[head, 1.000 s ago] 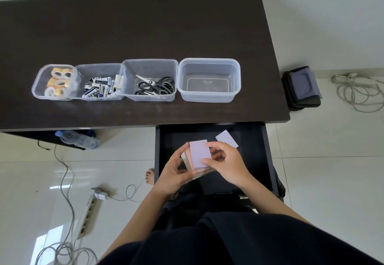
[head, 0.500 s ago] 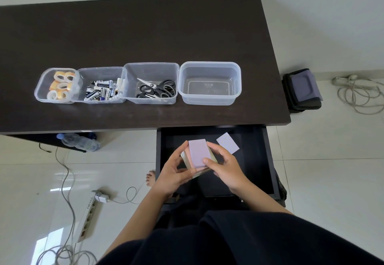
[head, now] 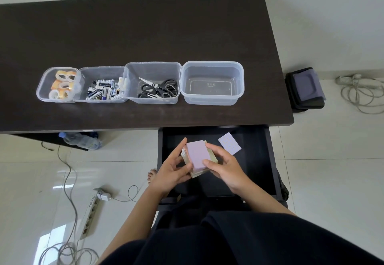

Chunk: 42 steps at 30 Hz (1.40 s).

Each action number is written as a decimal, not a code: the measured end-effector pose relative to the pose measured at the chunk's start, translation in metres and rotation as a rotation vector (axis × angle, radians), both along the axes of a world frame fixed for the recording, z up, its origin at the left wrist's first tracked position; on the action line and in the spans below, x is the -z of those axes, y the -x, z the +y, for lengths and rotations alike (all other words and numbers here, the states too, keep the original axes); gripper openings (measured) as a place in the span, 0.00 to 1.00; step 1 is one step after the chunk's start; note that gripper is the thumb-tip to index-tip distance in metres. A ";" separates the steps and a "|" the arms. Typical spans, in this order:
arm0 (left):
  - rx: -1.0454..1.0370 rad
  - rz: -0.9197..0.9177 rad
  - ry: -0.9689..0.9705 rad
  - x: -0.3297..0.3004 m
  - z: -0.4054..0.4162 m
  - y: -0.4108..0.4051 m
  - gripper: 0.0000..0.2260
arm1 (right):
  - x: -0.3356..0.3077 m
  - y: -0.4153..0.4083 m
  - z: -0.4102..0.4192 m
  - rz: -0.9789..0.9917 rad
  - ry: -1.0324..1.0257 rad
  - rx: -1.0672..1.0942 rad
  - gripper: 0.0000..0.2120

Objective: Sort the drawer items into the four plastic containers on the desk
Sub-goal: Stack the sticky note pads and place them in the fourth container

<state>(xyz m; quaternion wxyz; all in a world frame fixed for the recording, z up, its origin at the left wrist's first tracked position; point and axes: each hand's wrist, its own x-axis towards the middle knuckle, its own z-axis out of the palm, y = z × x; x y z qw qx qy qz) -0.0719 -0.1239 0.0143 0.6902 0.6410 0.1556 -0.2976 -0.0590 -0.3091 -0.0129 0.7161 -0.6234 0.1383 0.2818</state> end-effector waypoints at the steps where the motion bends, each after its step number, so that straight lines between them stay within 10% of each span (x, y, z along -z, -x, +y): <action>1: -0.002 -0.002 -0.009 0.000 0.000 0.000 0.28 | 0.001 0.000 0.000 -0.004 0.006 -0.004 0.22; 26: -0.190 -0.018 -0.126 0.017 -0.006 0.008 0.20 | 0.013 0.008 0.006 -0.058 0.038 0.027 0.15; 32: -0.246 0.041 -0.192 0.021 0.001 0.013 0.20 | 0.060 -0.011 -0.017 -0.006 0.502 0.491 0.12; 42: -0.302 0.093 -0.193 0.025 0.016 0.018 0.20 | 0.117 -0.029 -0.044 -0.015 0.906 0.253 0.29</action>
